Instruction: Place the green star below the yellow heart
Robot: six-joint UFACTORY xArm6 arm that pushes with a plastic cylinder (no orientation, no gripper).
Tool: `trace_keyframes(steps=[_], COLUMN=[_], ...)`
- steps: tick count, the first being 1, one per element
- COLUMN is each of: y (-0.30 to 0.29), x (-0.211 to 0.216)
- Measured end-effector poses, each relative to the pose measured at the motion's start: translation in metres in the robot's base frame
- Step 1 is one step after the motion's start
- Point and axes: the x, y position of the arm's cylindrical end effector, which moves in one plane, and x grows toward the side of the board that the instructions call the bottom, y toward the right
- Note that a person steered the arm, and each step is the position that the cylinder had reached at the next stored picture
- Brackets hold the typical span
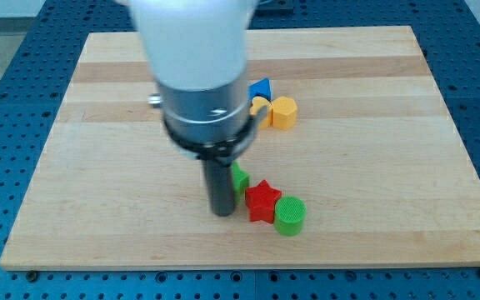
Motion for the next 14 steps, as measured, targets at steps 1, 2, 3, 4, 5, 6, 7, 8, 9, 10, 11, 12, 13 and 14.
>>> trace_keyframes(steps=[1,2,3,4,5,6,7,8,9,10,11,12,13,14], y=[0.014,0.014,0.013,-0.01,-0.012,-0.012,-0.011,-0.006,-0.006,-0.004,0.007,0.007,0.007,0.007], x=[-0.011,-0.025,-0.019,-0.014,-0.019,-0.039,-0.062,-0.082,-0.069,-0.032,-0.039,-0.067,-0.084,-0.073])
